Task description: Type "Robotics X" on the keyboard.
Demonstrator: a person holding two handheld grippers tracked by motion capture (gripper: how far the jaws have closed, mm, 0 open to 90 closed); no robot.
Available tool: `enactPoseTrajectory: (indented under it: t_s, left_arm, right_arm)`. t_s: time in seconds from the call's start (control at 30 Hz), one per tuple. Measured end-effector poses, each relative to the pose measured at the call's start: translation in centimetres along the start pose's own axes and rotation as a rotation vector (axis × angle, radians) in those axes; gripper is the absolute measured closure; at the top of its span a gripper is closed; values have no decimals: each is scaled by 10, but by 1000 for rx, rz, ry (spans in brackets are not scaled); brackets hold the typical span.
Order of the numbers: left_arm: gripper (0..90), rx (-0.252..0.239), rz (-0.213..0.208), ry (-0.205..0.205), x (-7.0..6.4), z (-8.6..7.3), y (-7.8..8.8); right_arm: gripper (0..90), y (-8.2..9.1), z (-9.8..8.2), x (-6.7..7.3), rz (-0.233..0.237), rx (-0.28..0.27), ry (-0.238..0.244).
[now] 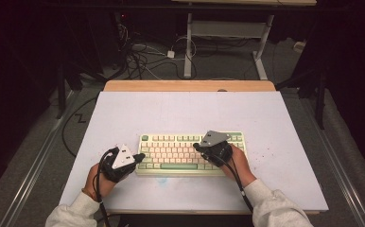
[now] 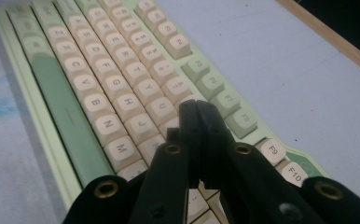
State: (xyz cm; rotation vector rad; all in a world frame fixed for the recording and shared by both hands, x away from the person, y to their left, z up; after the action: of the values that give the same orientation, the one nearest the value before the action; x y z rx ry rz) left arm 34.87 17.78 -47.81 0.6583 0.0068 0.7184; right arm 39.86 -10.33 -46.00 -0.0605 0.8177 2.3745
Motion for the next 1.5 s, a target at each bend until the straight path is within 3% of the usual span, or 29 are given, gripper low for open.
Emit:
enactPoseTrajectory:
  t_s: [0.5, 0.73, 1.5]
  left_arm:
    - [874, -3, 0, -6, -1, 1, 1]
    - [874, -9, 8, -25, -4, 3, 2]
    - [874, -23, -11, -28, -12, 8, 2]
  right_arm:
    - [900, 37, 0, -6, -24, -87, -8]
    - [900, 50, -7, -5, -38, -94, -13]
    - [900, 88, -30, -11, -91, -132, 3]
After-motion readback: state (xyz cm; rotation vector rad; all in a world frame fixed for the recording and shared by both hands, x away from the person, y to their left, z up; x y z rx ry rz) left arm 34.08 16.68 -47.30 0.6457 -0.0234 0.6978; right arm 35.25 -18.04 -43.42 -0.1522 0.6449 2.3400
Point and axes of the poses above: each handheld gripper's, and its own axes: y roughly backward along the jaws, z roughly out of its top, x roughly to its left, the point moved 4 cm from there along -y, roughly forward along the jaws, and after that the axes turned 5 degrees about -x, right-handed, at the moved point
